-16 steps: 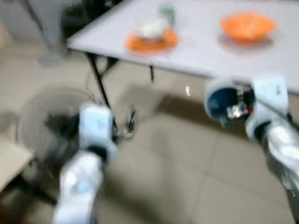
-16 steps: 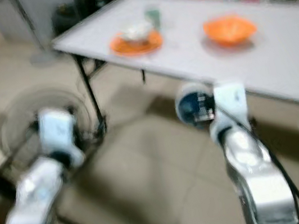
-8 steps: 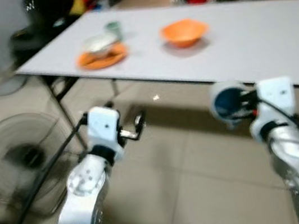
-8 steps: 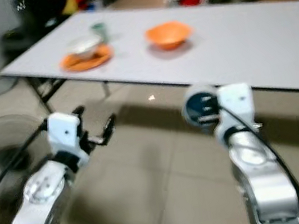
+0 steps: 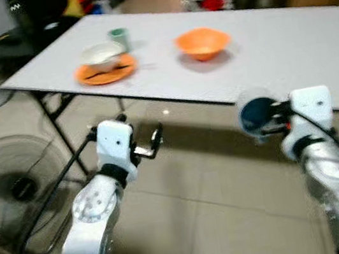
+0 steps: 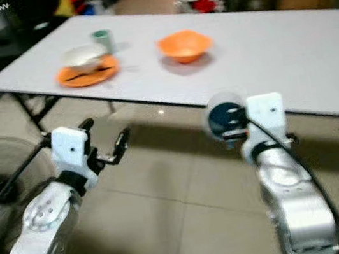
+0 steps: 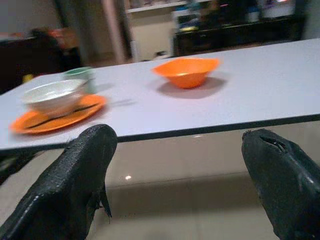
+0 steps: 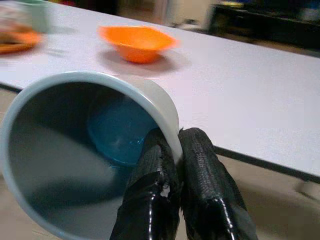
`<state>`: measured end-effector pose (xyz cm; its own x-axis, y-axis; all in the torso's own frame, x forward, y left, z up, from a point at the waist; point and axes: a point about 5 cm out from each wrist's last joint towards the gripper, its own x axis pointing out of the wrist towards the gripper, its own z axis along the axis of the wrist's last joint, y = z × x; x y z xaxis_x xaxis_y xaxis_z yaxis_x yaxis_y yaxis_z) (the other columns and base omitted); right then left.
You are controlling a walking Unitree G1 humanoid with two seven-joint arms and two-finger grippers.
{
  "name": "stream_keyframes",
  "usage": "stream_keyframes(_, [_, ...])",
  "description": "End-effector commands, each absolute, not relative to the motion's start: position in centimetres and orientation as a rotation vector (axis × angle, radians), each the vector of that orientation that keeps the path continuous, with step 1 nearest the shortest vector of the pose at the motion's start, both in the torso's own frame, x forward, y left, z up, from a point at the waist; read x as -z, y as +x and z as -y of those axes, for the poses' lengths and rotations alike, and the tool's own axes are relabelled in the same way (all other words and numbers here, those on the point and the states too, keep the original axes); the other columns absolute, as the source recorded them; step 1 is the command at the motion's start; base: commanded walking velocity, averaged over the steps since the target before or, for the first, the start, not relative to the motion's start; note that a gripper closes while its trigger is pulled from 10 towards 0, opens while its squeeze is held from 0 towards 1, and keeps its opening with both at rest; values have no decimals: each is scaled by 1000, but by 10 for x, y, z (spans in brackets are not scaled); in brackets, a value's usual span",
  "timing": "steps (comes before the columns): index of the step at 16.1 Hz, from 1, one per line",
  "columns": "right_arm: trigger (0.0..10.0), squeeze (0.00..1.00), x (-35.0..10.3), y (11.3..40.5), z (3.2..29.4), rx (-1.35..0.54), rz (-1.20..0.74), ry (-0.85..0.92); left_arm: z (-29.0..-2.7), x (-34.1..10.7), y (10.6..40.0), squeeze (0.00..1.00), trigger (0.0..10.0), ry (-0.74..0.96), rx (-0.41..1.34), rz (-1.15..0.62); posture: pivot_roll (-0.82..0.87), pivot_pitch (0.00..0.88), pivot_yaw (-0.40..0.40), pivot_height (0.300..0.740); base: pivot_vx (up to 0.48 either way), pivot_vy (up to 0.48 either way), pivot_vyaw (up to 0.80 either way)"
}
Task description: Setting the table
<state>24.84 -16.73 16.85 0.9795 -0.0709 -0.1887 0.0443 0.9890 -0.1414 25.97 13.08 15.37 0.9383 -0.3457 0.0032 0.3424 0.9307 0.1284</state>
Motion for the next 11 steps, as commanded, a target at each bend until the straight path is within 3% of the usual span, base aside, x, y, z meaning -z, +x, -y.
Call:
stream_keyframes(1, [10000, 0, -172, 249, 168, 59, -176, -138, -131, -155, 261, 0, 10000, 128, 353, 29, 68, 0, 45, 740, 300, 0, -744])
stream_keyframes(11, [10000, 0, -173, 248, 171, 74, -171, -136, -129, -156, 263, 0, 10000, 125, 372, 32, 56, 0, 60, 740, 303, 0, -759])
